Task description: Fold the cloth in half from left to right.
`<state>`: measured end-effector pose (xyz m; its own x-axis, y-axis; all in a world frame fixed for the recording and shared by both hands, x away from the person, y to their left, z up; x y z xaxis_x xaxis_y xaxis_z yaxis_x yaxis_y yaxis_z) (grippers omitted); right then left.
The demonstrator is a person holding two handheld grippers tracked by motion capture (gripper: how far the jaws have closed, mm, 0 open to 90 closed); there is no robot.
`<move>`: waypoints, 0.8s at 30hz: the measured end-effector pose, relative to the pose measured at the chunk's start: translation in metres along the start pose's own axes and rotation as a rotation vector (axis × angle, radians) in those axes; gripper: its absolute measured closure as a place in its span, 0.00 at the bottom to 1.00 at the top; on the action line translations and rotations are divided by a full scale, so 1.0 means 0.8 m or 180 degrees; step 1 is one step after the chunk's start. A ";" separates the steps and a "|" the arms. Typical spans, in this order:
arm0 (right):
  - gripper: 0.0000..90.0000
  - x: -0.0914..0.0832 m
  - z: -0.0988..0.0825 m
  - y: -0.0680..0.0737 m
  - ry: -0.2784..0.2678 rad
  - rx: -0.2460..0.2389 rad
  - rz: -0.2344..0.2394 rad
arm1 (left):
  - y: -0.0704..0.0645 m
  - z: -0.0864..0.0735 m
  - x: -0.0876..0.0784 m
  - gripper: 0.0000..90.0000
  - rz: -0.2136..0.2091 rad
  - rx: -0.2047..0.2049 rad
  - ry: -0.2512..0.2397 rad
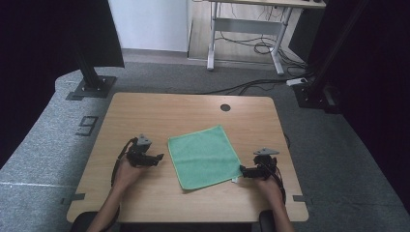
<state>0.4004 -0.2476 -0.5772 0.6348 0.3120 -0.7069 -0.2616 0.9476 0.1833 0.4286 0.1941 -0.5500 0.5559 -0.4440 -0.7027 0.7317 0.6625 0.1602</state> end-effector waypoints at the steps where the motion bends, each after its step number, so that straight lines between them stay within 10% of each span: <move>1: 0.00 0.000 0.000 0.000 -0.0007 -0.0001 0.0007 | 0.000 0.002 0.002 0.31 -0.0005 -0.0011 -0.0017; 24: 0.00 0.001 0.000 0.000 -0.0037 -0.0016 0.0034 | 0.017 0.067 0.048 0.61 0.0121 0.0066 0.0021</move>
<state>0.4007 -0.2476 -0.5780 0.6403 0.3230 -0.6969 -0.2721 0.9438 0.1874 0.4811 0.1541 -0.5374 0.5808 -0.4149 -0.7004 0.7183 0.6661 0.2011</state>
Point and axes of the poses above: each handheld gripper's, and its own axes: x roughly forward along the jaws, z roughly out of its top, y roughly to its left, the point moved 3 cm from there along x, roughly forward along the jaws, and after that the axes turned 14 degrees about x, right-handed, at the moved point
